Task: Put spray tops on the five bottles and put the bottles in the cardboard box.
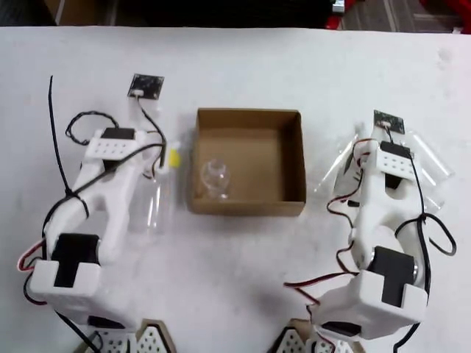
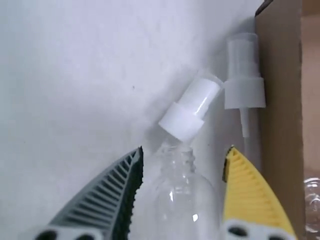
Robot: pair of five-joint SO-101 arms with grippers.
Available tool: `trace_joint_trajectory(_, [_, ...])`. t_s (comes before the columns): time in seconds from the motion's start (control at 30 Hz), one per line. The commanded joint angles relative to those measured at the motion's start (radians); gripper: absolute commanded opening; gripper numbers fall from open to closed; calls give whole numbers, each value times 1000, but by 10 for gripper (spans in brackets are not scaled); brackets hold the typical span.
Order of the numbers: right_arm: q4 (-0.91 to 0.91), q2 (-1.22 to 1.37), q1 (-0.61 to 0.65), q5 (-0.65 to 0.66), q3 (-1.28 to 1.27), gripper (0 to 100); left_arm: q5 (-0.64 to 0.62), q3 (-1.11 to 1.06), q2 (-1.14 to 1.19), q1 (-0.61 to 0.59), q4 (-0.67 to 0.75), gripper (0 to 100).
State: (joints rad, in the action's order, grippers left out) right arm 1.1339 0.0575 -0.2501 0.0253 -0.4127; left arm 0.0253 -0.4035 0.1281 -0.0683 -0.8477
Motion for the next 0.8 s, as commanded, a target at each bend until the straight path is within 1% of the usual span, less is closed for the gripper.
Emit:
trace_joint_trajectory(0.0, [-13,-5,19,-12,3,16,5,51,10,18,20,244])
trace_joint_trajectory(0.1, [-13,-5,19,-12,3,16,2,77,59,12,12,243])
trace_joint_trajectory(0.2, [-13,-5,19,-12,3,16,-28,98,84,-1,3,203])
trace_joint_trajectory(0.3, [-13,-5,19,-12,3,16,-28,114,85,1,-15,175])
trace_joint_trajectory(0.6, [-13,-5,21,-12,3,16,-31,109,87,2,-18,168])
trace_joint_trajectory(0.77, [-15,-5,21,-12,3,16,-31,118,85,28,-95,168])
